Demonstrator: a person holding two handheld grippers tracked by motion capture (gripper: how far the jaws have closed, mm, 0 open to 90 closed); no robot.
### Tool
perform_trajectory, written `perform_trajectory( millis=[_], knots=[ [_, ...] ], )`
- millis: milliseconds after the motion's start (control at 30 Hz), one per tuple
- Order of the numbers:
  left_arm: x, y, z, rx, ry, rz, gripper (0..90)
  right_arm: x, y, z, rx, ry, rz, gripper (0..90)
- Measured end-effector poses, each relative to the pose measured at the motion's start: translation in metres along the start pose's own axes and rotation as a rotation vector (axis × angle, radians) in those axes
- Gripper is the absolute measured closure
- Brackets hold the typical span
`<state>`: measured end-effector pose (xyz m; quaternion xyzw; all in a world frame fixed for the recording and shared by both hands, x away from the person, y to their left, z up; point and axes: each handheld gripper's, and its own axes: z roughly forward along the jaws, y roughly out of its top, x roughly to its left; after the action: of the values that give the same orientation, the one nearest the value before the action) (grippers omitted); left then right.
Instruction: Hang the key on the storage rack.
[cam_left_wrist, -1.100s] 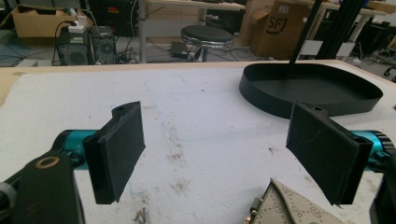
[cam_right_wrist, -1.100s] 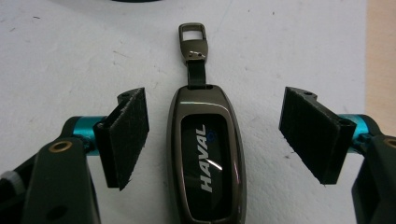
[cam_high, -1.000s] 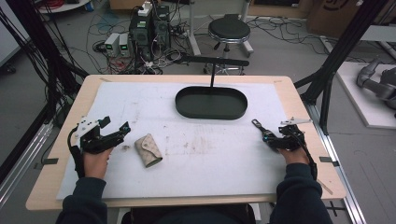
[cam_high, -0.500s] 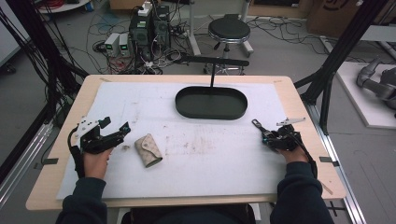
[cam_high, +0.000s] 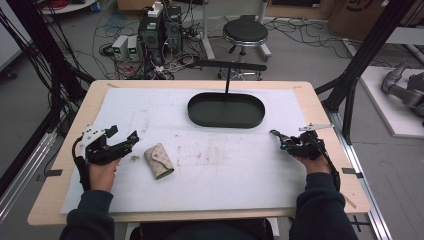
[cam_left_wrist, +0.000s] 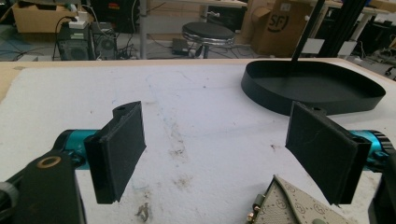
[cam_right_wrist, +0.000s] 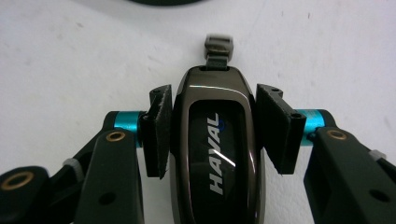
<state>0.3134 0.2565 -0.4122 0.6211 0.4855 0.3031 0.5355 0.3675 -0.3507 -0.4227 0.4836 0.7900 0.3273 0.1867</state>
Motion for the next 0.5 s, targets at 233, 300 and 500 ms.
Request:
perform_trajectory(
  millis=[233, 300, 500],
  knots=[
    [0.0, 0.0, 0.0, 0.006, 0.003, 0.001, 19.5, 0.013, 0.015, -0.01, -0.083, 0.024, -0.024, 50.0],
    [0.0, 0.0, 0.0, 0.007, 0.003, 0.002, 19.6, 0.017, 0.021, -0.012, -0.102, 0.028, -0.038, 49.9],
    [0.0, 0.0, 0.0, 0.009, 0.004, 0.004, 19.6, 0.028, 0.042, -0.016, -0.158, 0.036, -0.068, 49.9]
  ],
)
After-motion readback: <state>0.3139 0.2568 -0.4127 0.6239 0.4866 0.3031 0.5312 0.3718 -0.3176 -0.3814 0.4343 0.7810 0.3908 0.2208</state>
